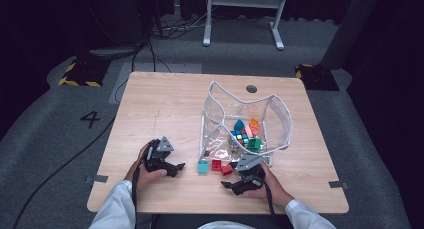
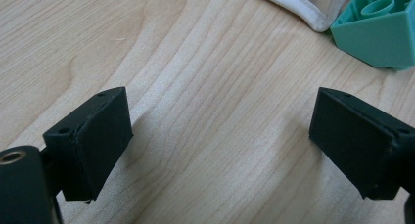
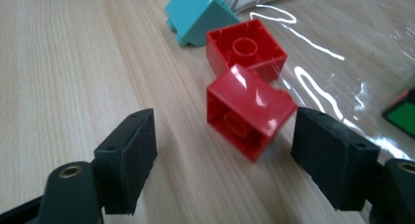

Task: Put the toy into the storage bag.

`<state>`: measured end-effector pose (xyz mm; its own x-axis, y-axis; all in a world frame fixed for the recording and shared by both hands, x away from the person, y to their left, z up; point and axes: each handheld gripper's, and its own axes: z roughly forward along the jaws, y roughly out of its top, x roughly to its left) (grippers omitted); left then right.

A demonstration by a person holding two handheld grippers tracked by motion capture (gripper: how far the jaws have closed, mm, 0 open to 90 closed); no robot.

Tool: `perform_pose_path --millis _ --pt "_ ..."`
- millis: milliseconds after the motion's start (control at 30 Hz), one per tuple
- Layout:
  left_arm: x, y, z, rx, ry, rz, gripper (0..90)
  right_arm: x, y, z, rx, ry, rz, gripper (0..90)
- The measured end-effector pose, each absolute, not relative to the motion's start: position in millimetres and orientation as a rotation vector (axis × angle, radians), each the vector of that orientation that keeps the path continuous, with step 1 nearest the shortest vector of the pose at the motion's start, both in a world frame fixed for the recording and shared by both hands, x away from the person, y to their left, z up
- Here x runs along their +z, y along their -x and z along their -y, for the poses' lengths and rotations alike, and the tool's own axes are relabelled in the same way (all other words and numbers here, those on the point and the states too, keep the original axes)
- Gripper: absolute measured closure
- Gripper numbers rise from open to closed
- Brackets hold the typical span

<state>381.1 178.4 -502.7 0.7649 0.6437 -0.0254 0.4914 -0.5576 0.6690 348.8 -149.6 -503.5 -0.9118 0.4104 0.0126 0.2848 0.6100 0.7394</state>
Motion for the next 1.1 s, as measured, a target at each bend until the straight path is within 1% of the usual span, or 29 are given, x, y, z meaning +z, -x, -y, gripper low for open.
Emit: perform_pose_path --millis 133,367,400,467,500,733,967,1100 --pt "-502.7 -381.1 -178.4 0.291 -2.278 -0.843 8.8 -503.6 -352.4 142.4 1.183 -0.598 -2.664 26.3" --pt "-502.7 -381.1 -178.4 0.291 -2.278 -0.843 8.8 -502.9 -352.7 141.6 1.196 -0.648 -2.619 43.4" --pt "-502.7 -381.1 -178.4 0.291 -2.278 -0.843 8.8 -503.7 -351.6 140.4 1.238 -0.676 -2.608 46.5" --pt "-502.7 -381.0 -178.4 0.291 -2.278 -0.843 8.8 -502.4 -351.3 142.8 1.197 -0.643 -2.618 53.0" --pt "-502.7 -381.0 -178.4 0.291 -2.277 -0.843 8.8 -502.3 -349.6 142.5 1.210 -0.665 -2.619 54.4" --pt "-502.8 -380.4 -178.1 0.295 -2.273 -0.851 8.8 -502.4 -347.0 148.4 1.231 -0.604 -2.616 55.1" --pt "-502.7 -380.7 -178.2 0.293 -2.274 -0.849 8.8 -502.1 -344.0 169.2 1.220 -0.561 -2.624 55.2" --pt "-502.7 -380.5 -178.2 0.293 -2.275 -0.851 8.9 -499.4 -342.4 182.5 1.209 -0.591 -2.629 55.2"
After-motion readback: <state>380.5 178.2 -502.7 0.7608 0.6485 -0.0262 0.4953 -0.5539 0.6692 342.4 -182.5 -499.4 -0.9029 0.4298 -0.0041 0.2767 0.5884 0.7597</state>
